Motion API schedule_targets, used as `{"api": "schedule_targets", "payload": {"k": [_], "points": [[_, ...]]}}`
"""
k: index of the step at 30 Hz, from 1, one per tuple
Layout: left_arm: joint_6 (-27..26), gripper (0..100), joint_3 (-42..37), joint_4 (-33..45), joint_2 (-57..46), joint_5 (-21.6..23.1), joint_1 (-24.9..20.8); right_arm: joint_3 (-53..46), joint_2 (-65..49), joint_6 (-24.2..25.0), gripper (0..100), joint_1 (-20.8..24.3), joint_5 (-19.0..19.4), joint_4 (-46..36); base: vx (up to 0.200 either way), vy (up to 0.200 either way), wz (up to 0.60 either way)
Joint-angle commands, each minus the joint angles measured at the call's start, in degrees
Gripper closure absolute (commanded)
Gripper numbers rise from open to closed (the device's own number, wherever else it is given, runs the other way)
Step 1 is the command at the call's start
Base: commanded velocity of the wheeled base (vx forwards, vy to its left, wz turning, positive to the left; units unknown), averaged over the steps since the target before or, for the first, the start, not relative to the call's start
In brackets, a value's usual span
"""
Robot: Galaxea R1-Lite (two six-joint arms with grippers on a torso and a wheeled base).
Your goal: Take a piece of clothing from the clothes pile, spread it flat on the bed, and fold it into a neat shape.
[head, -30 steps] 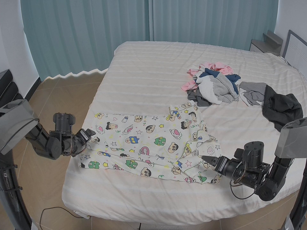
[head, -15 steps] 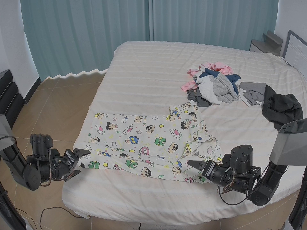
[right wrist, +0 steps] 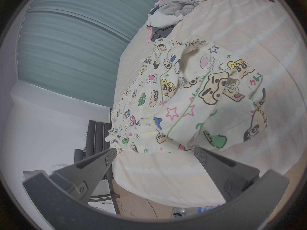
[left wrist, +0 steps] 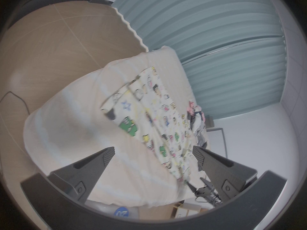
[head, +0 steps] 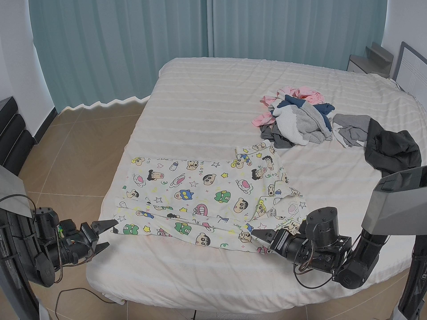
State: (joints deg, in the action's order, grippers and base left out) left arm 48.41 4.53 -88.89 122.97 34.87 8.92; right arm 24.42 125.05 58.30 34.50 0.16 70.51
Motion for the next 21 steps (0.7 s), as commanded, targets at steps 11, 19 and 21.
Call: {"api": "schedule_targets", "payload": {"k": [11, 19, 21], "points": [[-2.1, 0, -2.0, -1.1, 4.7, 0.1, 0.8, 1.8, 2.7, 0.0, 0, -0.6, -2.6, 0.2, 0.0, 0.0, 0.0], [-2.1, 0, -2.0, -1.1, 4.8, 0.0, 0.9, 3.4, 4.6, -0.5, 0, -1.0, -3.9, 0.2, 0.0, 0.0, 0.0], [-2.2, 0, -2.0, -1.1, 5.0, -0.1, 0.8, 3.4, 5.2, -0.8, 0, -1.0, -4.6, 0.2, 0.0, 0.0, 0.0]]}}
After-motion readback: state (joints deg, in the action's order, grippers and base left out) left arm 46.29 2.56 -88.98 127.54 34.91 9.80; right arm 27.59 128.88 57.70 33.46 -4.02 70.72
